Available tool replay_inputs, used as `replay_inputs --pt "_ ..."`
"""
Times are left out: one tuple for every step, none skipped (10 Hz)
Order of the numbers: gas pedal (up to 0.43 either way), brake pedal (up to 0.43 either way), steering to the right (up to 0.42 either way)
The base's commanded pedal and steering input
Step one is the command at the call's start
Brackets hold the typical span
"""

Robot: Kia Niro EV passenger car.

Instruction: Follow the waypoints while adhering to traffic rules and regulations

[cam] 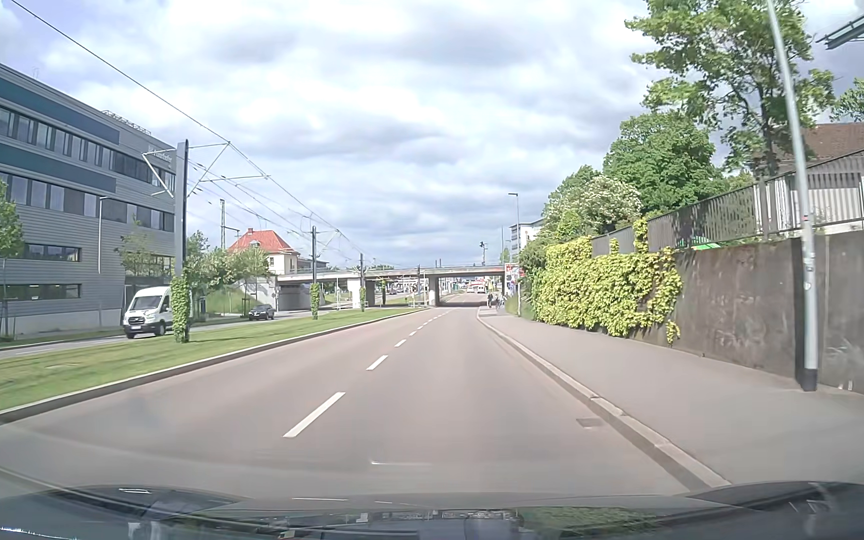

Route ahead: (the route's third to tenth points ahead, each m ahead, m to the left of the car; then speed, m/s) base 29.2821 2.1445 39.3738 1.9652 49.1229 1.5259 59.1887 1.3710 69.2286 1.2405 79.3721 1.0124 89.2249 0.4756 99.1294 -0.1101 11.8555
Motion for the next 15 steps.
replay_inputs --pt "0.047 0.0 0.0" --pt "0.047 0.0 0.0" --pt "0.047 0.0 0.0" --pt "0.047 0.0 0.0" --pt "0.047 0.0 -0.001" --pt "0.047 0.0 0.0" --pt "0.047 0.0 0.0" --pt "0.039 0.0 -0.001" --pt "0.028 0.0 0.0" --pt "0.028 0.0 0.0" --pt "0.028 0.0 0.0" --pt "0.028 0.0 0.0" --pt "0.028 0.0 0.0" --pt "0.028 0.0 0.0" --pt "0.028 0.0 0.001"
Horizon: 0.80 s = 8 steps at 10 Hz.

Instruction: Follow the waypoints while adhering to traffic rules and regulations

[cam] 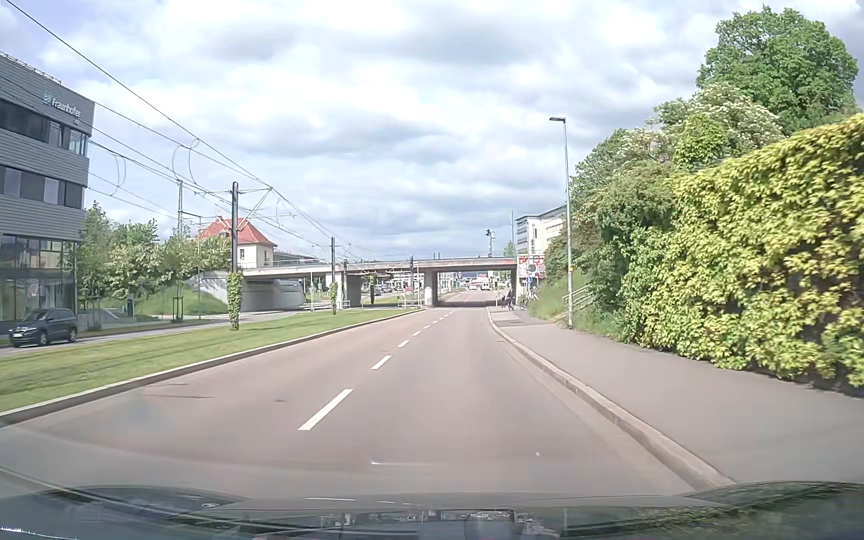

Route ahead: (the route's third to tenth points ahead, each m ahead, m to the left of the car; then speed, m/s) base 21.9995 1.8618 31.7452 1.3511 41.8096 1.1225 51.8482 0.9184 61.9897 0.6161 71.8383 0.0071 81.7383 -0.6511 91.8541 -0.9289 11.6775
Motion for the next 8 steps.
replay_inputs --pt "0.028 0.0 0.001" --pt "0.028 0.0 0.001" --pt "0.028 0.0 0.002" --pt "0.028 0.0 0.003" --pt "0.028 0.0 0.003" --pt "0.028 0.0 0.004" --pt "0.028 0.0 0.005" --pt "0.028 0.0 0.006"
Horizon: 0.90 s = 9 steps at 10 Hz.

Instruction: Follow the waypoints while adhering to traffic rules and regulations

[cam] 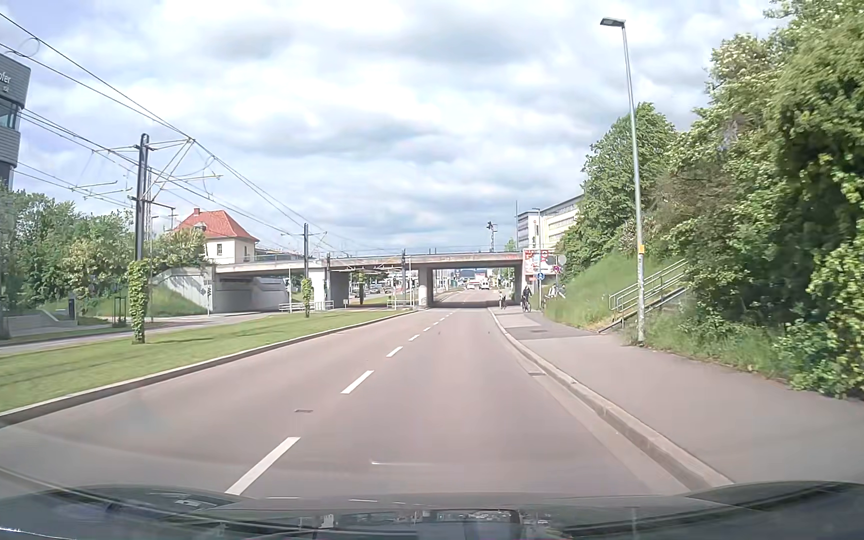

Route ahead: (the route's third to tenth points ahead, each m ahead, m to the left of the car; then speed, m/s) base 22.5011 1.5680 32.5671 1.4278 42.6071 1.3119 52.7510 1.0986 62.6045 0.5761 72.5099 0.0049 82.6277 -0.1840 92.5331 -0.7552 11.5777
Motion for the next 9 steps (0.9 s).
replay_inputs --pt "0.028 0.0 0.006" --pt "0.028 0.0 0.006" --pt "0.028 0.0 0.006" --pt "0.028 0.0 0.006" --pt "0.028 0.0 0.006" --pt "0.028 0.0 0.006" --pt "0.028 0.0 0.006" --pt "0.028 0.0 0.006" --pt "0.028 0.0 0.006"
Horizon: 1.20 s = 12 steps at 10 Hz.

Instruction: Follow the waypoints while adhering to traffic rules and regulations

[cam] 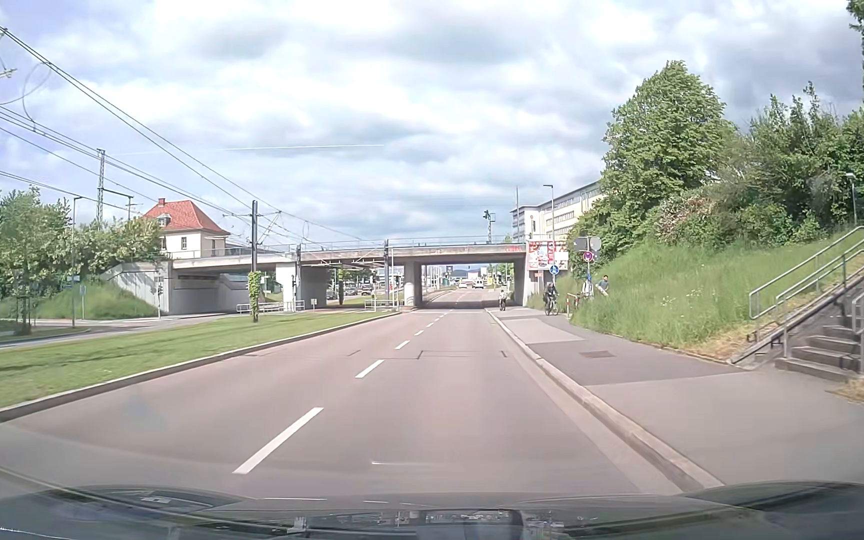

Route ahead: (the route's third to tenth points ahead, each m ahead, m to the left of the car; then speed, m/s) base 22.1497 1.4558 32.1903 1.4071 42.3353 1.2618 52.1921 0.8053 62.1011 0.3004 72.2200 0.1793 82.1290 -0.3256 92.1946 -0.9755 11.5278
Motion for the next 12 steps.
replay_inputs --pt "0.028 0.0 0.006" --pt "0.028 0.0 0.006" --pt "0.028 0.0 0.006" --pt "0.039 0.0 0.006" --pt "0.039 0.0 0.006" --pt "0.039 0.0 0.005" --pt "0.039 0.0 0.005" --pt "0.039 0.0 0.005" --pt "0.039 0.0 0.005" --pt "0.039 0.0 0.005" --pt "0.039 0.0 0.005" --pt "0.039 0.0 0.004"
